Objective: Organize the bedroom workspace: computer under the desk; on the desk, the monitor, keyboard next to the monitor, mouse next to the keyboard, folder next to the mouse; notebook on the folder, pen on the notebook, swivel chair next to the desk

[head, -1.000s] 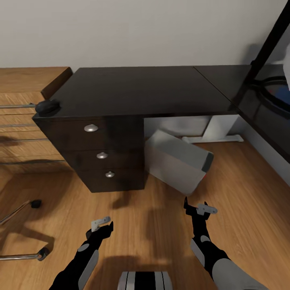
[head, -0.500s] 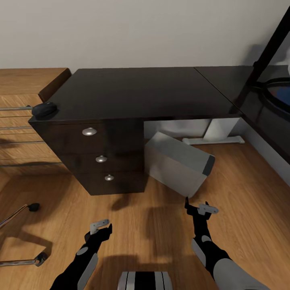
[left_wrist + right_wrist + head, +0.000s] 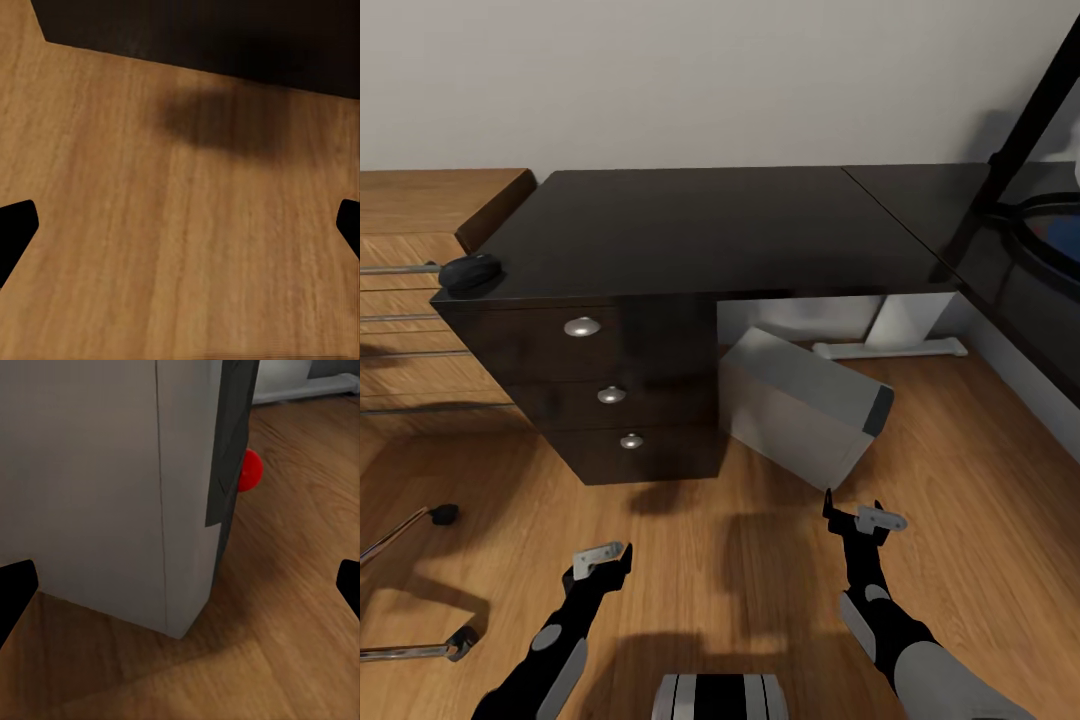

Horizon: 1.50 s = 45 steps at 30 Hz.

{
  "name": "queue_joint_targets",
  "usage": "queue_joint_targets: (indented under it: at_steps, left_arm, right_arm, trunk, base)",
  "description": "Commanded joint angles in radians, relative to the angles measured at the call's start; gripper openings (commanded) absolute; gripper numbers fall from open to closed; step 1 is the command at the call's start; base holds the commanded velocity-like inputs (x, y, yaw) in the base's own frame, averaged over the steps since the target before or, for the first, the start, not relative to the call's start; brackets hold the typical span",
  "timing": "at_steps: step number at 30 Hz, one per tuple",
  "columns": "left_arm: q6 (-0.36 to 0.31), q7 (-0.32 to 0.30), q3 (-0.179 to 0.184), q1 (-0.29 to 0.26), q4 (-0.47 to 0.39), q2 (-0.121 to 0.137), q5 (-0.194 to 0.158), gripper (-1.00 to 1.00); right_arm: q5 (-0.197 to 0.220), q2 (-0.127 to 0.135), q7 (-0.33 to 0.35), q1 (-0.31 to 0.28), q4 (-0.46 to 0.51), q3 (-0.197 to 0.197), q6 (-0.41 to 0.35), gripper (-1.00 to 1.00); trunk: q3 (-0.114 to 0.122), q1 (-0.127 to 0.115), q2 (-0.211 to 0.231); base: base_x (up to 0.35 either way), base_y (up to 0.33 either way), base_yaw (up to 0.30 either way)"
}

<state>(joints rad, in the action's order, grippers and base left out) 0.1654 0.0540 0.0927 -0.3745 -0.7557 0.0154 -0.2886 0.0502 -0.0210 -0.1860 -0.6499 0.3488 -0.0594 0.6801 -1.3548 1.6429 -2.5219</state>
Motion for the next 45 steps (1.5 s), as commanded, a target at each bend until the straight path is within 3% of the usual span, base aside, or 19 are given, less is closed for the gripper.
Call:
queue_joint_targets:
  at_steps: [1,10,45]
  left_arm:
    - [0.011,0.001,0.007,0.002,0.001,0.002,-0.010,1.00]
    - [0.059,-0.013,0.007,0.012,0.001,0.009,-0.009,1.00]
    - [0.062,-0.014,0.007,0.012,-0.002,0.012,0.000,1.00]
  right_arm:
    - [0.005,-0.001,0.005,0.000,-0.001,-0.003,0.004,1.00]
    - [0.005,0.000,0.004,0.000,-0.001,-0.004,0.004,1.00]
    - [0.005,0.003,0.005,0.000,0.001,-0.005,0.004,1.00]
  trunk:
    - [-0.001,0.000,0.000]
    - [-0.001,0.000,0.000]
    - [-0.001,0.000,0.000]
  base:
    - [0.000,0.000,0.000]
    - [0.000,0.000,0.000]
    - [0.111,0.000,0.000]
